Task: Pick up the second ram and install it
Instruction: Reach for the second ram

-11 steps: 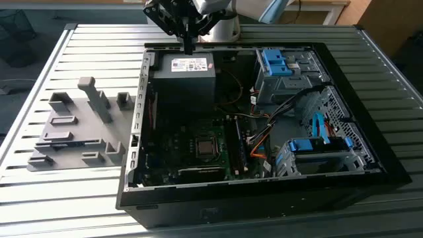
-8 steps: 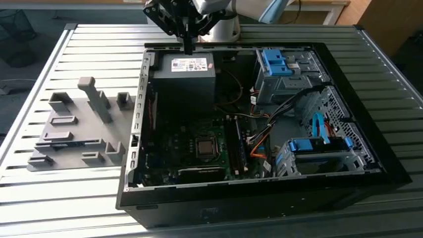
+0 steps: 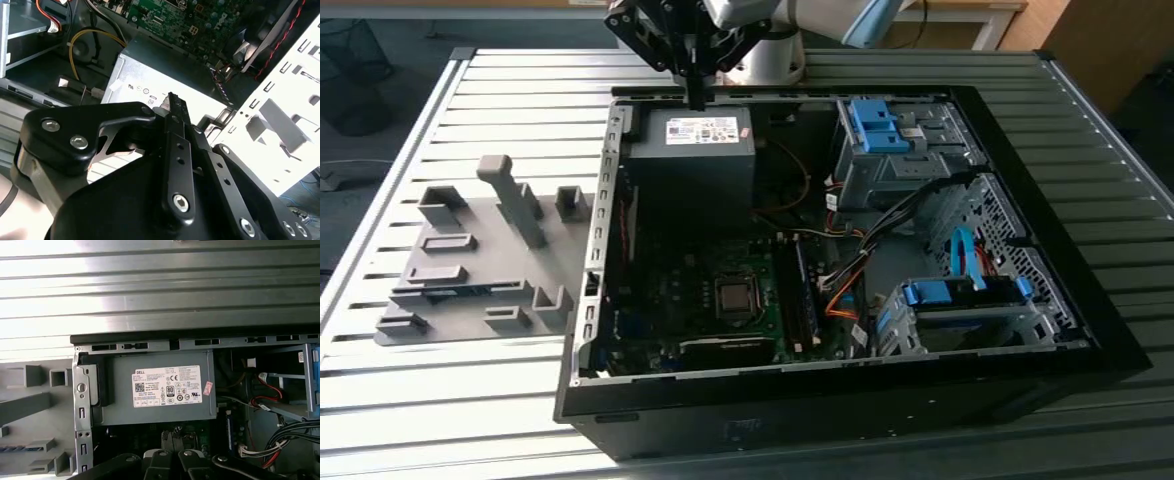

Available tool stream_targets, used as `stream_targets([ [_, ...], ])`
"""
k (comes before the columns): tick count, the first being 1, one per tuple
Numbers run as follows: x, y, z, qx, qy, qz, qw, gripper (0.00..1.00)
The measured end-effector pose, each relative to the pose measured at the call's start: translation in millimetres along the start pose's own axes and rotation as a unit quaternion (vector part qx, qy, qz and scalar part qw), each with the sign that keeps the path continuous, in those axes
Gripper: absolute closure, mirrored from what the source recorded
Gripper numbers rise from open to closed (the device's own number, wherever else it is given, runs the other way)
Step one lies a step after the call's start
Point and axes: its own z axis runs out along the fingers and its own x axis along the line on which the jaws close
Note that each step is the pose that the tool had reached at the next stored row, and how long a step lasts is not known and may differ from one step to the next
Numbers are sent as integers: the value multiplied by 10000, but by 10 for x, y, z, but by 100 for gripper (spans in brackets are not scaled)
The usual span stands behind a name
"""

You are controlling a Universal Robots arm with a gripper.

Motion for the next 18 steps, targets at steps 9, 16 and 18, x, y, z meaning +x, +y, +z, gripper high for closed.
stream_targets([
  [9,75,-6,-2,0,0,0,10000,89],
  [16,192,-15,-4,1,0,0,10000,89],
  [18,222,-17,-3,0,0,0,10000,89],
])
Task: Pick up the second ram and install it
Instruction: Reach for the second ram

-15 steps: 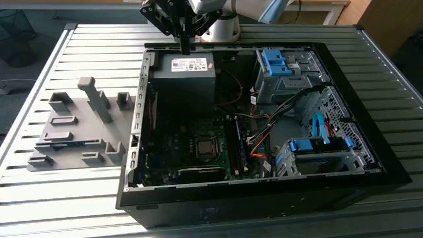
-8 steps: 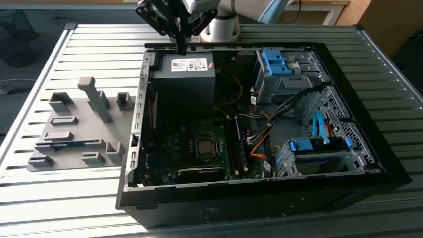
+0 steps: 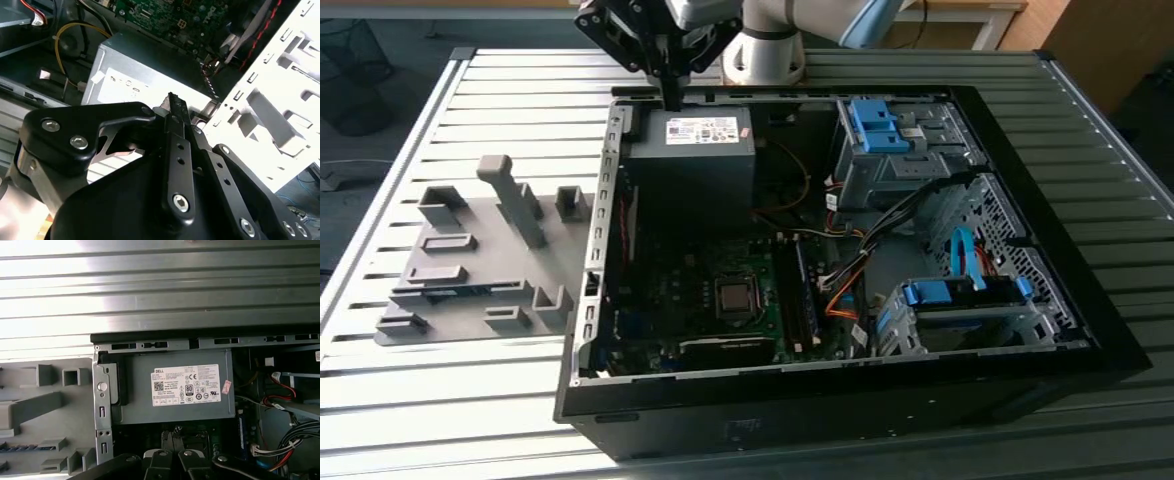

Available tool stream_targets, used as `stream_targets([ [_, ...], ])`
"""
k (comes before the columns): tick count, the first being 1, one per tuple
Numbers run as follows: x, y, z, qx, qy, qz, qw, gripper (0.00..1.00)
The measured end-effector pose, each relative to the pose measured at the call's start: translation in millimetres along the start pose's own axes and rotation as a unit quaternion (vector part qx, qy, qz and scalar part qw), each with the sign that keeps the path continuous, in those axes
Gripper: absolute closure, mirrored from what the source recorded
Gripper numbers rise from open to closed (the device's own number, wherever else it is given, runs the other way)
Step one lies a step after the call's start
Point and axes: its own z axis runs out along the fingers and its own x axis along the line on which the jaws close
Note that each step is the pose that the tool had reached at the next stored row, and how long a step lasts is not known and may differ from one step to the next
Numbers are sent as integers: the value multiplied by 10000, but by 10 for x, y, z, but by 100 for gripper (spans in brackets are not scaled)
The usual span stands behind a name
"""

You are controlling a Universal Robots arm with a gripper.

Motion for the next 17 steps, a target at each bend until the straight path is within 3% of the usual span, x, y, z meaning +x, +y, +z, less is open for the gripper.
stream_targets([
  [17,199,-15,6,0,0,0,10000,89],
])
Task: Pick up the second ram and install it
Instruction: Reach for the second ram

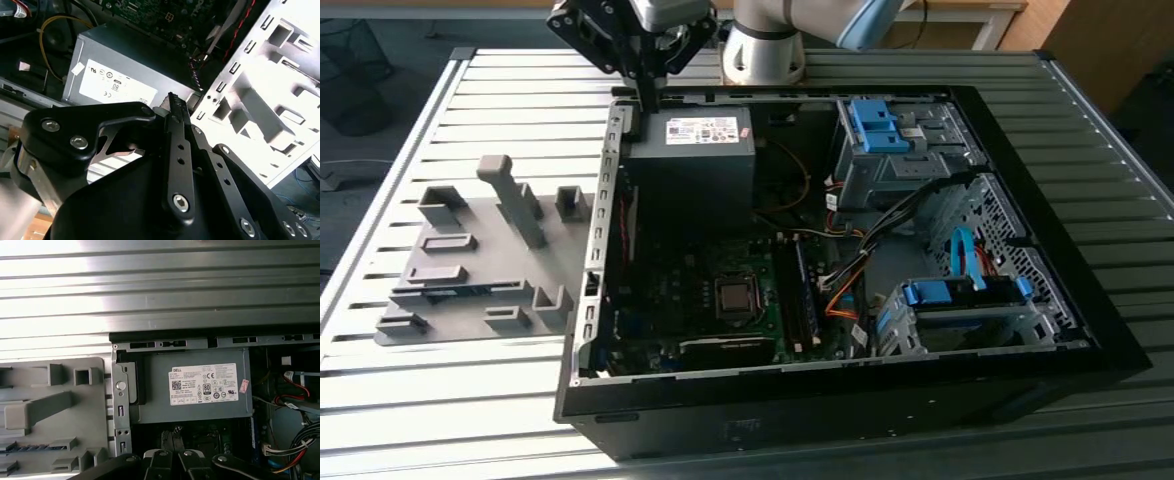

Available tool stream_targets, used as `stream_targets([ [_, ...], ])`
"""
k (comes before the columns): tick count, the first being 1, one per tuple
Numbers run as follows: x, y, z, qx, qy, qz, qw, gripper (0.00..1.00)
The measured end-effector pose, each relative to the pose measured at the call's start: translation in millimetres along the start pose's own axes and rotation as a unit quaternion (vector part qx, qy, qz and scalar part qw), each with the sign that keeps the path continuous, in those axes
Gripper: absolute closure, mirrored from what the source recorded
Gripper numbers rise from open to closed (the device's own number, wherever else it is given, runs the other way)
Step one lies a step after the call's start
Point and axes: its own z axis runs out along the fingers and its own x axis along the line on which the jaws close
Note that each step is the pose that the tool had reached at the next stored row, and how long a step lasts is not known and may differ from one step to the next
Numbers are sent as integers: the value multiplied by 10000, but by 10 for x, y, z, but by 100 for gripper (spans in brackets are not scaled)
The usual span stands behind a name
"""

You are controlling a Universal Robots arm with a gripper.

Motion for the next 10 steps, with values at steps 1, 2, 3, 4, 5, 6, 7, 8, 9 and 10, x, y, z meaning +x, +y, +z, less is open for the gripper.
stream_targets([
  [1,13,-1,0,0,0,0,10000,89],
  [2,27,-2,1,0,0,0,10000,89],
  [3,41,-3,1,0,0,0,10000,89],
  [4,54,-4,1,0,0,0,10000,89],
  [5,67,-5,2,0,0,0,10000,89],
  [6,84,-7,2,0,0,-1,10000,89],
  [7,103,-8,2,0,0,0,10000,89],
  [8,124,-10,3,0,0,-1,10000,89],
  [9,147,-11,3,0,0,-1,10000,89],
  [10,174,-14,2,0,0,0,10000,89],
])
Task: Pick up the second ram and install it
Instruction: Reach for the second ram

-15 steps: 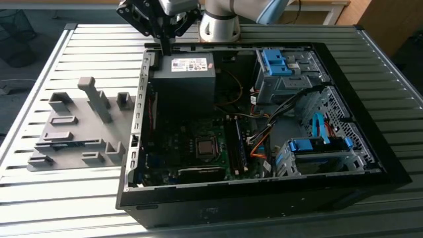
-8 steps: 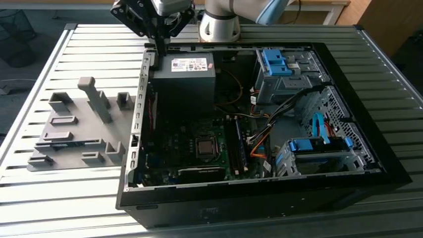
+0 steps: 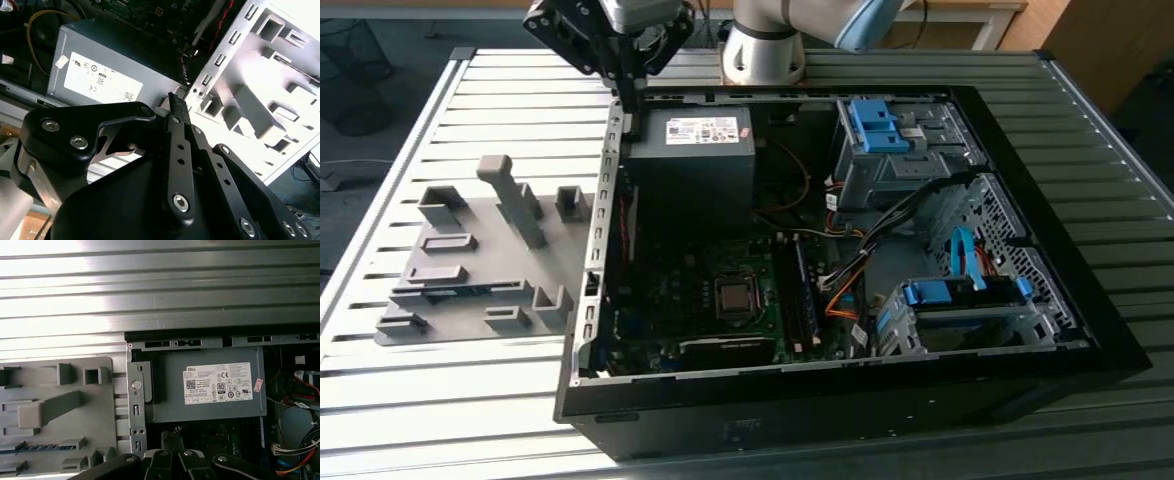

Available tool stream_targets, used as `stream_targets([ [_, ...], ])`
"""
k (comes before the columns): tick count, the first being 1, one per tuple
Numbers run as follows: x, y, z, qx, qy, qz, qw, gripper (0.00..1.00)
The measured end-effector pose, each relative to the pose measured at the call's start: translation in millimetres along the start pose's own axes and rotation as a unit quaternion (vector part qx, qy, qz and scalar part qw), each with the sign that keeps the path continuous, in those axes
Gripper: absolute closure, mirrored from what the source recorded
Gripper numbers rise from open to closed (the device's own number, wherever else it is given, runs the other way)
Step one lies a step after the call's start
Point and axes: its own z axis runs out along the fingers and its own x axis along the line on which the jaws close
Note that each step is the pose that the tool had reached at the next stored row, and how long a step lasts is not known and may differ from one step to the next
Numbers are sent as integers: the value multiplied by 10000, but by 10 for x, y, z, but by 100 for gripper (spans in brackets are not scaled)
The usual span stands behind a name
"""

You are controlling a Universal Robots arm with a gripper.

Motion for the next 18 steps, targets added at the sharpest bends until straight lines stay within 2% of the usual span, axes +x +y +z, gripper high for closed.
stream_targets([
  [4,137,-11,0,-1,0,-1,10000,89],
  [8,231,-27,1,0,0,0,10000,89],
  [15,333,-208,20,-1,1,0,10000,89],
  [18,434,-252,27,0,1,0,10000,89],
])
